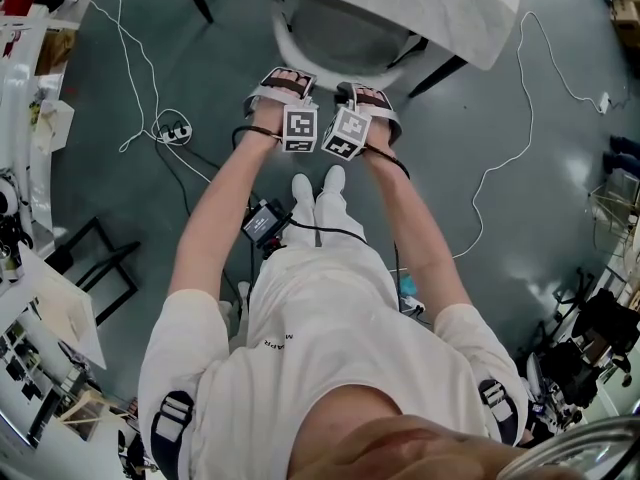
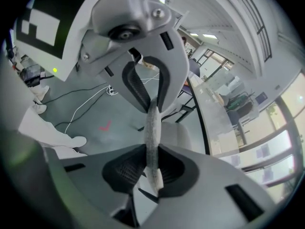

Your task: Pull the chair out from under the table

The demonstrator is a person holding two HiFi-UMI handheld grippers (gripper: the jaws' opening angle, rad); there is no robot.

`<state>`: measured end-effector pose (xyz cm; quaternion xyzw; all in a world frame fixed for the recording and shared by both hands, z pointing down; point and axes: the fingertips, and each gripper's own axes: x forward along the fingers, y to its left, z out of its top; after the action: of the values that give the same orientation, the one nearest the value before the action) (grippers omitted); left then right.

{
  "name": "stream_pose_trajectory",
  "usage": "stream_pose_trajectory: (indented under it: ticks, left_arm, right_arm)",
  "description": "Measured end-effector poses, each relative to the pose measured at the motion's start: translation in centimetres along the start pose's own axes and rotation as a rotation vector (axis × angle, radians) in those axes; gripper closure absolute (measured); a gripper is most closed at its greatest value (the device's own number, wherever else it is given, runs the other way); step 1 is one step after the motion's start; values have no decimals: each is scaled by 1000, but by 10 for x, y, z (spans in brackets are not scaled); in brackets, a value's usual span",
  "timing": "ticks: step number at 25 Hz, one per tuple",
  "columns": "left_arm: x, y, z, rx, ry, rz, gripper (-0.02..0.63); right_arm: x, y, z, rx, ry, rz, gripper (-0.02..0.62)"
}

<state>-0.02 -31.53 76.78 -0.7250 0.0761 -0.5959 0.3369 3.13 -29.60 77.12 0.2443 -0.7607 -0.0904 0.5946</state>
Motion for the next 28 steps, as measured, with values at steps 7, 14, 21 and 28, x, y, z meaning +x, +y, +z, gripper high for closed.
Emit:
stream_pose_trajectory:
  ticks: [7, 14, 21, 28]
  left_arm:
    - [-7, -2, 1, -14, 7, -8, 548]
    - [-22, -18, 4, -15, 7, -5, 551]
    - [-41, -41, 8, -25, 6, -11, 551]
    - [-58, -68, 17, -30, 10, -14, 551]
  right_arm:
    - [-3, 4, 0, 16, -11, 22, 525]
    - [-16, 19, 3, 3, -25, 24, 528]
    - [-31, 44, 7, 3, -37, 43, 526]
    - [-43, 74, 7, 3, -32, 46, 526]
